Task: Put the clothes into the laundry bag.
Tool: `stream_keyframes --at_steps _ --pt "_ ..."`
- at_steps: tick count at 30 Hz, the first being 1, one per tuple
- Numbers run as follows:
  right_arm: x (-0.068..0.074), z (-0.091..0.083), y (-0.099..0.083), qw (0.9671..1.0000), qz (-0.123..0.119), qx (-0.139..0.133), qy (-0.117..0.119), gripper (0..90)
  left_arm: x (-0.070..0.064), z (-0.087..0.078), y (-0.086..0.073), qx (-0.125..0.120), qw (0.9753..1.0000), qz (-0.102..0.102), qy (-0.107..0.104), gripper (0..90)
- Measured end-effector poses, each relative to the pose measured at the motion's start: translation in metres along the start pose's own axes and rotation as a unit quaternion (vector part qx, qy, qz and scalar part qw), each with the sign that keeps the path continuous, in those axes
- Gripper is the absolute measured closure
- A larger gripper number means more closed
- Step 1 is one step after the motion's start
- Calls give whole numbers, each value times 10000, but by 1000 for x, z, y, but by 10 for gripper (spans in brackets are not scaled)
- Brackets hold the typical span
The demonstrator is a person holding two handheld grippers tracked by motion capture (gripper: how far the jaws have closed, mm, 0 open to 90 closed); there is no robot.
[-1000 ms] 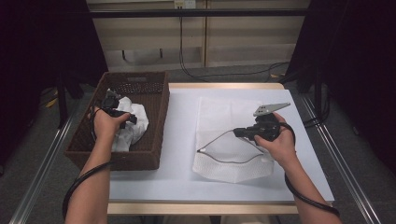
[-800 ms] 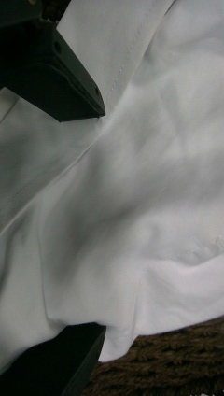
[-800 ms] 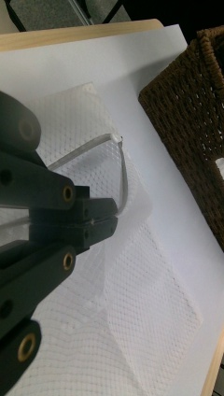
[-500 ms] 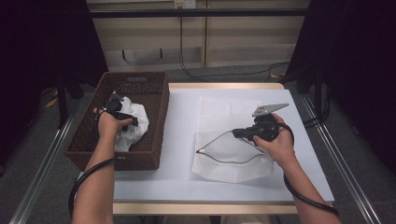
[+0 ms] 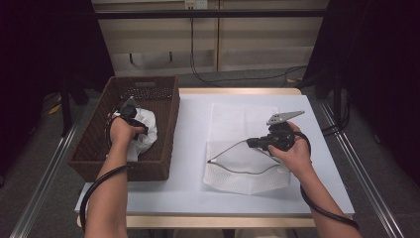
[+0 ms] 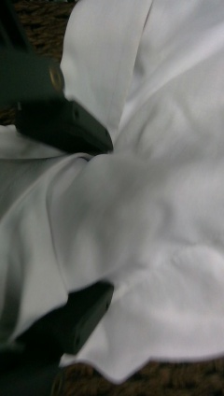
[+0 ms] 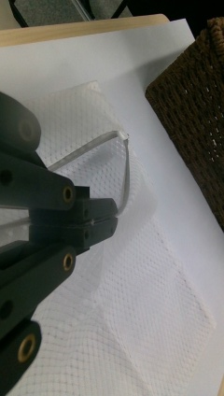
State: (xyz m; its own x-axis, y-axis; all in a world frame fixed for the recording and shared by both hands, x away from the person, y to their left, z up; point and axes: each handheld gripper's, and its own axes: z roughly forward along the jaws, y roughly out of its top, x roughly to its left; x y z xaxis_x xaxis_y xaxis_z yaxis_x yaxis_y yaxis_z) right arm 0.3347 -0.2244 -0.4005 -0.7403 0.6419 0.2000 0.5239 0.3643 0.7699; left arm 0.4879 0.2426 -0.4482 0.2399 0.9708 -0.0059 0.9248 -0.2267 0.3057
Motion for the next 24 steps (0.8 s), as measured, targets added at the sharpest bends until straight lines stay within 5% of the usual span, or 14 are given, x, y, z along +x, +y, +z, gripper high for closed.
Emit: stream_keyframes --at_steps 7,13,19,24 --pt "1 2 0 10000 7 32 -10 900 -7 -7 2 46 10000 34 -12 641" --pt "-1 3 -1 10000 50 28 8 900 -4 -21 1 -2 9998 -103 -190 699" --pt "-1 2 0 10000 53 4 -21 900 -2 -57 -3 -265 9970 -163 -712 707" --pt "0 -1 1 9999 85 -72 -75 900 -8 -80 -5 -369 9951 75 -918 708"
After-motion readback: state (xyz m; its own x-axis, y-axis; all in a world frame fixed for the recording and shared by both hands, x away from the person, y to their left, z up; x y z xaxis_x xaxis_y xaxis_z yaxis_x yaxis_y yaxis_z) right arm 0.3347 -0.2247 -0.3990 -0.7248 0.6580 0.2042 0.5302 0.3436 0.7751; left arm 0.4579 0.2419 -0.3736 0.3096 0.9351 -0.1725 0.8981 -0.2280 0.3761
